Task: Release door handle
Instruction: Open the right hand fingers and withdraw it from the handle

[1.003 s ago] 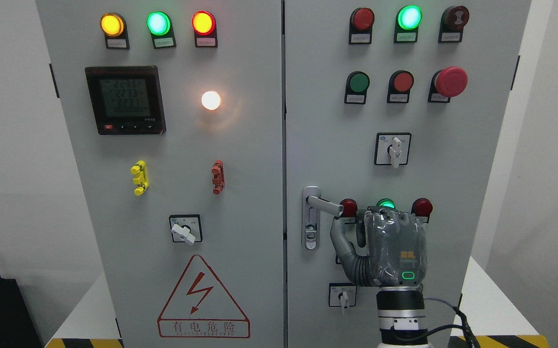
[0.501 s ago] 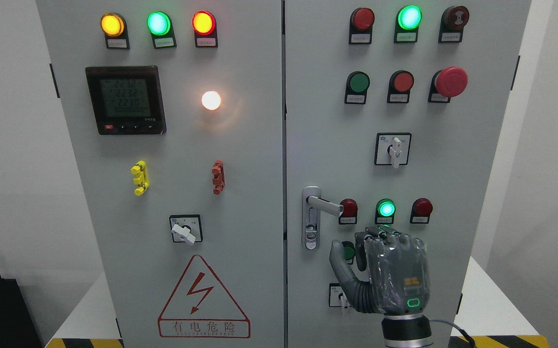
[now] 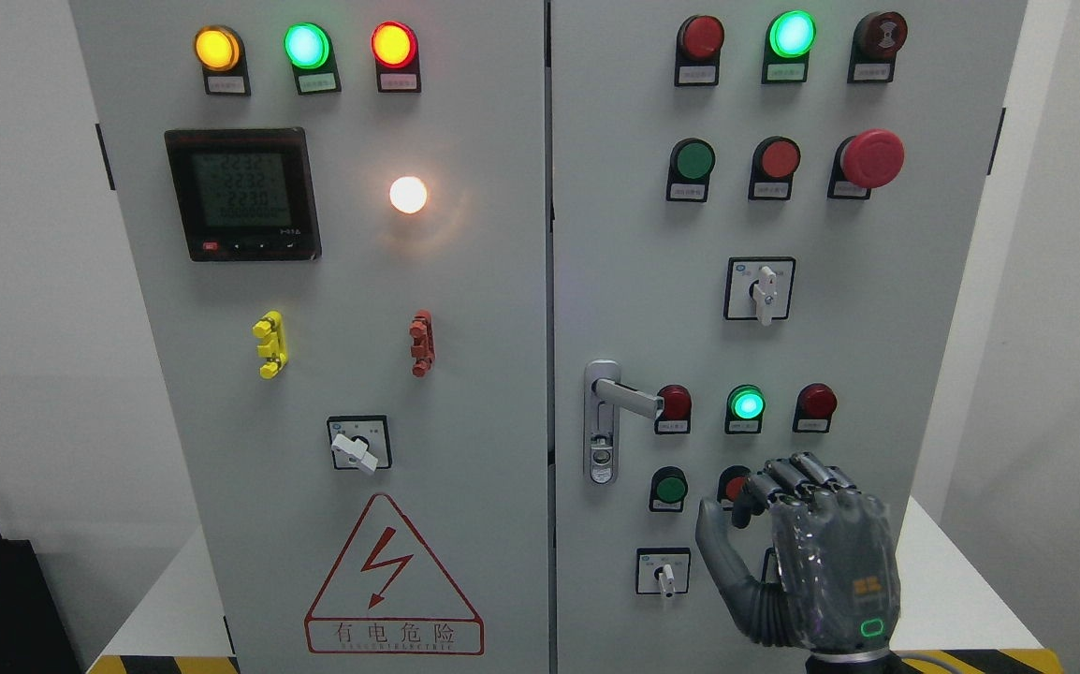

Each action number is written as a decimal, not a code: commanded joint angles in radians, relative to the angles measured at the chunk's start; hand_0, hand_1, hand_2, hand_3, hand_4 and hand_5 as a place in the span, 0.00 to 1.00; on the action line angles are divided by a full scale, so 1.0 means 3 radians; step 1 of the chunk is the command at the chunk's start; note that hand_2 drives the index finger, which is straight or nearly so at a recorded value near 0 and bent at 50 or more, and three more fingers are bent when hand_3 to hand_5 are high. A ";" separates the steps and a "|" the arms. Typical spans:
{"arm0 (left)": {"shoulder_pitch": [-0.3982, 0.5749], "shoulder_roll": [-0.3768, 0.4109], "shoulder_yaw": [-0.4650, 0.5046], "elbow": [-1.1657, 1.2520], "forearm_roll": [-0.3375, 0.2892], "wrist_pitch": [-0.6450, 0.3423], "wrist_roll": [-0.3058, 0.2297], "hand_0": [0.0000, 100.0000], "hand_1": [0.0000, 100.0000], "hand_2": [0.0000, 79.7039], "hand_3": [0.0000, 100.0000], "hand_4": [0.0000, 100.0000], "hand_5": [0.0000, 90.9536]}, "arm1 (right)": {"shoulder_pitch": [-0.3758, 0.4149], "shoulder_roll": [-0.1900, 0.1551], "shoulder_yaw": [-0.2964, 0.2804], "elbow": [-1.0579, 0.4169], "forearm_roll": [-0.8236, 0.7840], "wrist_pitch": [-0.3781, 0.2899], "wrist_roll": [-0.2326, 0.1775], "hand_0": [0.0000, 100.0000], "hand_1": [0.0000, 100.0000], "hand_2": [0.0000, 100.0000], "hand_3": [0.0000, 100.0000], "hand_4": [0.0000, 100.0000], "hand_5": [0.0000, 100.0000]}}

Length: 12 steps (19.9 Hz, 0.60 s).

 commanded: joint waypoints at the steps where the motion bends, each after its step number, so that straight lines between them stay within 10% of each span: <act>1: 0.0000 -0.0001 -0.0046 0.0067 0.0000 -0.0002 -0.0003 0.12 0.39 0.00 0.00 0.00 0.00 | 0.0097 -0.0210 -0.0092 -0.0233 -0.0088 -0.0062 -0.0001 0.58 0.17 0.00 0.00 0.00 0.00; 12: 0.0000 0.0004 -0.0046 0.0067 0.0000 -0.0002 -0.0003 0.12 0.39 0.00 0.00 0.00 0.00 | 0.0159 -0.0185 -0.0051 -0.0244 -0.0205 -0.0073 0.0009 0.53 0.17 0.00 0.00 0.00 0.00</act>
